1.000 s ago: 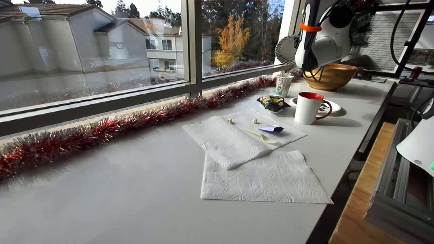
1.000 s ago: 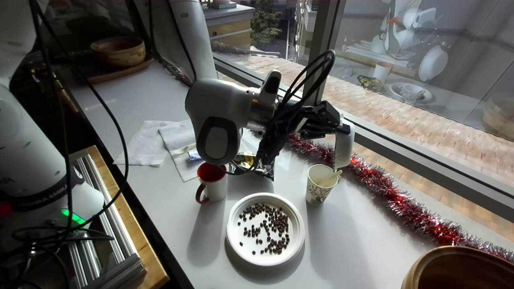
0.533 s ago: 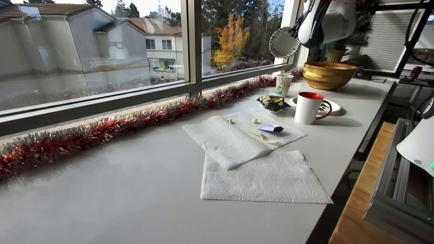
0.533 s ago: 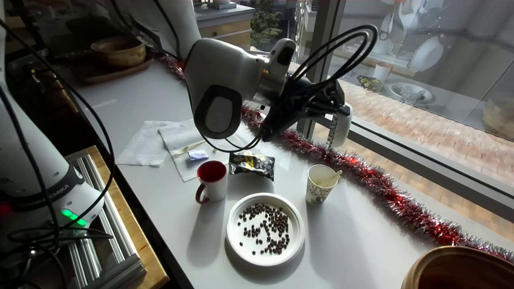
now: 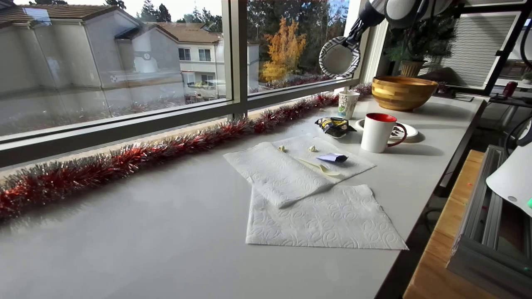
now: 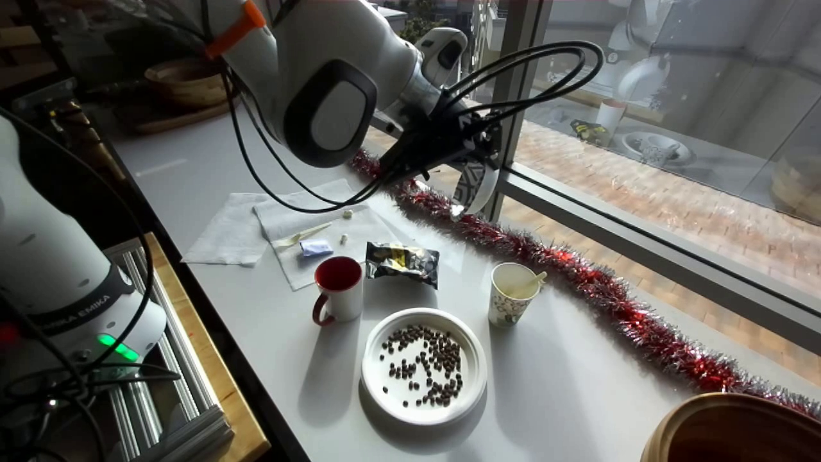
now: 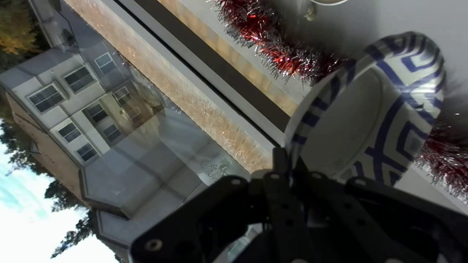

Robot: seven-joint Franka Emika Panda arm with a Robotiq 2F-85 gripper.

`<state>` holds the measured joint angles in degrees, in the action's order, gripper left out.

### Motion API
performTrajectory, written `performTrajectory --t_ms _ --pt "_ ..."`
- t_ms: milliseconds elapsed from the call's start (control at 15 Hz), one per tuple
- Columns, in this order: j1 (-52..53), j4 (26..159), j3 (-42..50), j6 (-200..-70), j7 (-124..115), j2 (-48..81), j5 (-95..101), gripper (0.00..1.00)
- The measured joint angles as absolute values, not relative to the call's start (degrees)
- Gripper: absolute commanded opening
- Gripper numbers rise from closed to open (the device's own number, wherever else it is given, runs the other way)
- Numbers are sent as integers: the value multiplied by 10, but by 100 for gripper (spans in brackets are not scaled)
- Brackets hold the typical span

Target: Pour the blue plate's contents into the cup

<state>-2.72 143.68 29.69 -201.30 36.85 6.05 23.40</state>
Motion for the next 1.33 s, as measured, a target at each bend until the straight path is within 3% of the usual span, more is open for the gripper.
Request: performTrajectory --t_ms 200,533,933,1333 --pt "-55 1461 246 -1939 243 19 353 2" --pt "-71 1518 162 -1931 79 54 420 1" --pt "-293 1490 -8 -1975 -113 195 580 4" --pt "-322 1473 -30 -1988 -125 230 599 2"
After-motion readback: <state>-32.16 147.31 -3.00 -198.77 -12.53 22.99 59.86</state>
